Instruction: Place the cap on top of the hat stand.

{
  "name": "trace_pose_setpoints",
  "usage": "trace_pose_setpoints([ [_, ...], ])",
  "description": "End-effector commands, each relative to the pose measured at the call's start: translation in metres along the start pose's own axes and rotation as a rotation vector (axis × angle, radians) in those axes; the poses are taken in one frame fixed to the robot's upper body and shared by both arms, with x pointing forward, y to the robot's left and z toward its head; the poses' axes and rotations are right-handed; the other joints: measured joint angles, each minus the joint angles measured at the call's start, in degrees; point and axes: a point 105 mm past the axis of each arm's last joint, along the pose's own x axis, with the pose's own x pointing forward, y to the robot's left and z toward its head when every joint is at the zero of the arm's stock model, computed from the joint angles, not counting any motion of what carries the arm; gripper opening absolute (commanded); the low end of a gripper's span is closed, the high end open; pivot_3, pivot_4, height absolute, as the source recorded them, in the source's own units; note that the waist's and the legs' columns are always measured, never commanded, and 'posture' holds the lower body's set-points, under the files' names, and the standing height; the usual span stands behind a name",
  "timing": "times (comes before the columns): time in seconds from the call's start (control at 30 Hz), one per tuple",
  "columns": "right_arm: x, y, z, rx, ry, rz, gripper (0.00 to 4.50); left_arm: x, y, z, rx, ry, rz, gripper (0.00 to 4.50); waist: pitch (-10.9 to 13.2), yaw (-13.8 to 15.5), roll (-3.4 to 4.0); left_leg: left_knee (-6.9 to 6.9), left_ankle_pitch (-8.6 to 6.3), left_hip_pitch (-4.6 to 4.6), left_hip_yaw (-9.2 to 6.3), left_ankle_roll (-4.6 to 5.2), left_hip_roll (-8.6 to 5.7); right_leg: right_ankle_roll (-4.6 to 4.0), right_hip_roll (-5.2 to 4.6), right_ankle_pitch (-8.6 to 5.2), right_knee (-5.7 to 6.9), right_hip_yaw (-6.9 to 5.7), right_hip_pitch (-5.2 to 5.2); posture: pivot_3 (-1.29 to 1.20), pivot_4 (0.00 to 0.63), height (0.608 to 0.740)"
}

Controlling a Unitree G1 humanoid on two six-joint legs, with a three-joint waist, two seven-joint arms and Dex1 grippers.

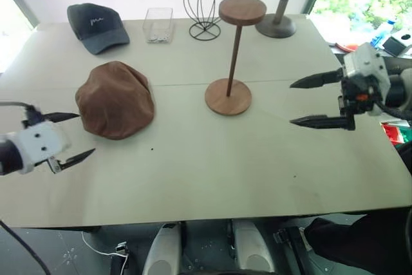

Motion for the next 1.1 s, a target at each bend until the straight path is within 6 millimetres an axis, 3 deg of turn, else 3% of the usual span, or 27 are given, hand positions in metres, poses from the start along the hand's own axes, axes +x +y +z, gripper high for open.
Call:
trace_pose_setpoints([
  [0.03,-0.004,0.009,0.022,-0.043,-0.038,-0.009,4.50,0.010,0.004,-0.001,0.074,-0.011,0.001,4.45,0.0,0.2,-0.01,0.01,0.00,0.00,0.01,0.00,0.02,0.00,0.00,0.00,0.00,0.00,0.00,0.00,0.150,0.740],
  [0.3,0.002,0.019,0.032,-0.050,-0.046,0.000,4.50,0.051,-0.006,0.009,0.085,-0.073,0.027,4.45,0.0,1.5,-0.03,0.03,0.01,-0.05,0.07,0.02,0.00,0.20,0.00,0.12,-0.02,0.00,0.00,0.00,0.150,0.740],
  [0.57,0.003,0.019,0.040,-0.063,-0.059,-0.001,4.50,0.074,-0.012,-0.002,0.165,-0.014,0.032,4.45,0.0,1.5,-0.03,0.12,0.02,-0.02,0.07,0.02,0.03,0.11,0.05,0.13,0.00,-0.01,0.04,0.00,0.150,0.740],
  [1.1,0.008,0.017,0.045,-0.083,-0.088,-0.027,4.50,0.122,-0.020,-0.008,0.158,0.009,0.064,4.45,-0.1,2.0,0.08,0.24,0.03,0.05,0.07,0.04,0.01,0.26,0.02,0.23,0.02,-0.01,0.23,0.00,0.150,0.740],
])
